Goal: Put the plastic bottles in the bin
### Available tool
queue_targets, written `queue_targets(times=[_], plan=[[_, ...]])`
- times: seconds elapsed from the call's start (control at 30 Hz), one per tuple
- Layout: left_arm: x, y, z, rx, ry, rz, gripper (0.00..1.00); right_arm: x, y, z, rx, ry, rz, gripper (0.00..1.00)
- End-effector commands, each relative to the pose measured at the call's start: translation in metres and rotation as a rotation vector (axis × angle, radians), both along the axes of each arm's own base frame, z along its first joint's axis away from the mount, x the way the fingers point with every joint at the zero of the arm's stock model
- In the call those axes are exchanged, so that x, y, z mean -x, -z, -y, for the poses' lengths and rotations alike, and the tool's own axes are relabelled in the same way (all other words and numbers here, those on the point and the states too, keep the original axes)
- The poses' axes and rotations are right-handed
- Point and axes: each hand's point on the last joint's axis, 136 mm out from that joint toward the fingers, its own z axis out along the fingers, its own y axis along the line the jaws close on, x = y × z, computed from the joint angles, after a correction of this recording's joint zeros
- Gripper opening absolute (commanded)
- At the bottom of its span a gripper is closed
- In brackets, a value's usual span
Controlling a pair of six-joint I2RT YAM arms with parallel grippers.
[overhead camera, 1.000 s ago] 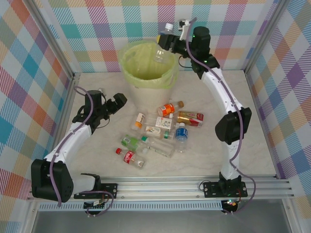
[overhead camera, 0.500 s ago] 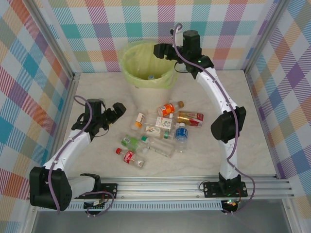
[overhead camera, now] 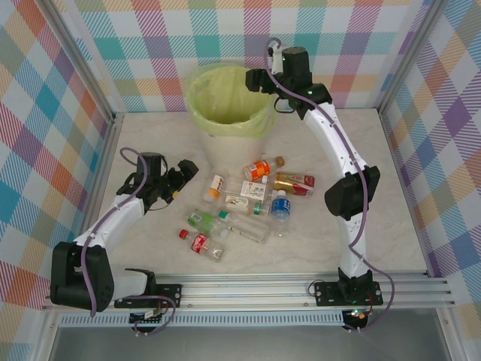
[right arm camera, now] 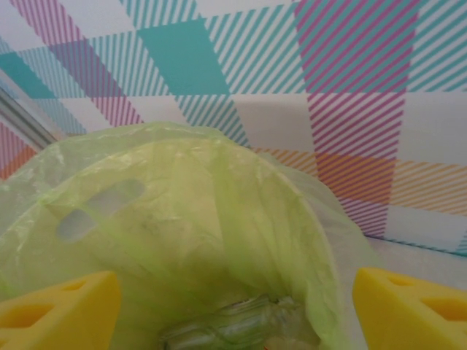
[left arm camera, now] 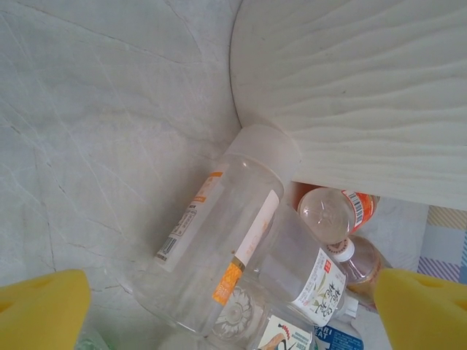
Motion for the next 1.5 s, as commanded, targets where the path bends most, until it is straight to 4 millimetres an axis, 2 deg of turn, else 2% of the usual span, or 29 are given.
queue_targets(times=[0.0,0.13,0.2,0.27,0.4,0.57,0.67,0.73,1.03,1.17,1.47], plan=[[0.011,-0.008,-0.008,-0.05,-0.044,-0.043,1.0,0.008,-0.006,0.019,0.053,0.061,-0.005,0.89],[0.049,-0.008,-0.033,-0.196,-0.13,-0.09,1.0,0.029,-0.008,0.024,0.018,0.051,0.003,1.0],[0.072,-0.006,-0.036,-0.236,-0.147,-0.126,1.0,0.043,-0.01,0.026,-0.017,0.04,0.02,1.0],[0.092,0.002,-0.033,-0.243,-0.153,-0.167,1.0,0.056,-0.012,0.031,-0.042,0.041,0.035,1.0],[0.13,0.02,-0.014,-0.229,-0.146,-0.25,1.0,0.08,-0.002,0.045,-0.057,0.064,0.032,1.0],[0.173,0.031,0.0,-0.281,-0.117,-0.329,1.0,0.107,0.008,0.066,-0.058,0.114,0.04,1.0],[0.196,0.056,0.022,-0.251,-0.078,-0.415,1.0,0.119,0.013,0.076,-0.047,0.14,0.046,1.0],[0.208,0.07,0.025,-0.267,-0.075,-0.475,1.0,0.126,0.016,0.082,-0.038,0.153,0.049,1.0],[0.195,0.099,0.06,-0.125,-0.005,-0.481,0.92,0.135,0.024,0.092,0.006,0.168,0.052,1.0],[0.188,0.111,0.061,-0.098,-0.035,-0.486,0.89,0.135,0.026,0.088,-0.004,0.157,0.045,1.0],[0.158,0.119,0.061,-0.05,-0.104,-0.399,0.62,0.137,0.03,0.087,-0.023,0.149,0.026,1.0]])
